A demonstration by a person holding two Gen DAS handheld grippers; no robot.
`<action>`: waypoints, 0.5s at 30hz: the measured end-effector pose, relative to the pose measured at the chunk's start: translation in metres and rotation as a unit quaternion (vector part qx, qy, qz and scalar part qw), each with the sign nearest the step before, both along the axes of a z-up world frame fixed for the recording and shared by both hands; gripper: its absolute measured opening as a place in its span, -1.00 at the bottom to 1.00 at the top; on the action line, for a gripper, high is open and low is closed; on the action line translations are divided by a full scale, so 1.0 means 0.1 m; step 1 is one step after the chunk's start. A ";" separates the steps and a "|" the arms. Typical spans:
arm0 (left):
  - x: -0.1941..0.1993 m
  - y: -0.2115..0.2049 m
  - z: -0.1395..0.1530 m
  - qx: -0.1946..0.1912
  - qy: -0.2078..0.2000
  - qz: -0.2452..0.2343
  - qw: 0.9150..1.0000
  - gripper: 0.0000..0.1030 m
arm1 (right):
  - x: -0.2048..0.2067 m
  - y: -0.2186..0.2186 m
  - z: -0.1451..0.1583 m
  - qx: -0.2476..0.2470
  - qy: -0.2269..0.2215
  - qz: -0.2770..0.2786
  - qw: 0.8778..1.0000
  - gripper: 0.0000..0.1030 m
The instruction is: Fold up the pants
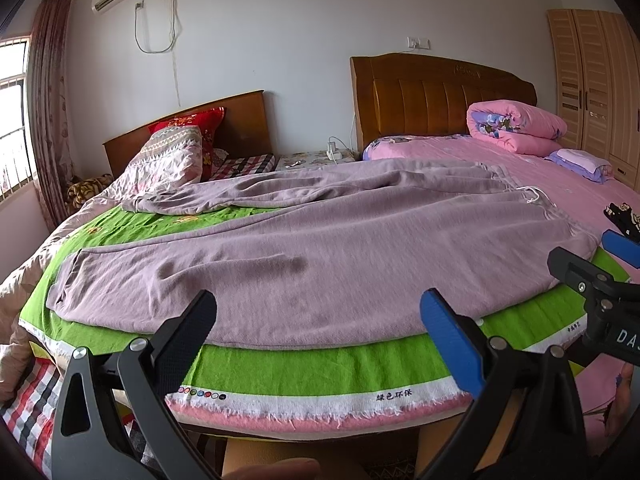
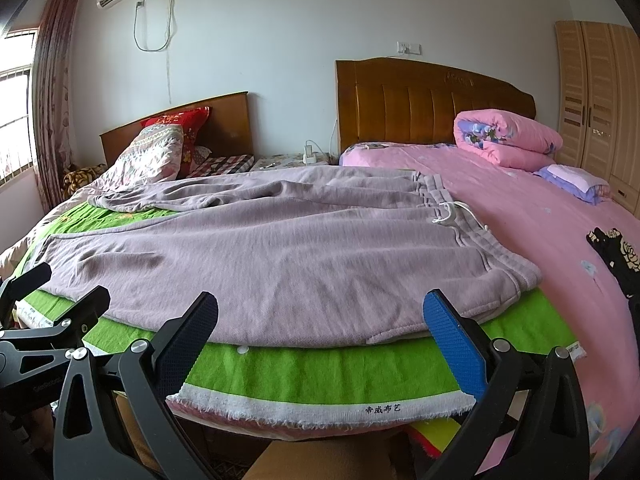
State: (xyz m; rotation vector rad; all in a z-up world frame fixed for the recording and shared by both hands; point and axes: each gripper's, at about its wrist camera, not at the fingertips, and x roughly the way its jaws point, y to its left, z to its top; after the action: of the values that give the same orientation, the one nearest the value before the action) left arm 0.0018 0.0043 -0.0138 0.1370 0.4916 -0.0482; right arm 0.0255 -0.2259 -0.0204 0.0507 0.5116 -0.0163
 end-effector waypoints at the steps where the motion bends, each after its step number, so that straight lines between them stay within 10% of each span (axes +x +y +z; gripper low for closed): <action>1: 0.00 0.00 0.00 0.000 0.001 0.000 1.000 0.97 | 0.01 -0.01 0.00 0.001 0.002 0.000 1.000 0.92; 15: 0.01 0.02 -0.01 -0.002 0.011 0.000 1.000 0.97 | 0.02 -0.03 -0.02 0.007 0.009 -0.001 1.000 0.92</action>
State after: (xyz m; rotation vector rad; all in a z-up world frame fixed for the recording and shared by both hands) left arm 0.0026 0.0065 -0.0143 0.1332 0.5140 -0.0504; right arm 0.0277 -0.2292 -0.0220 0.0641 0.5292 -0.0157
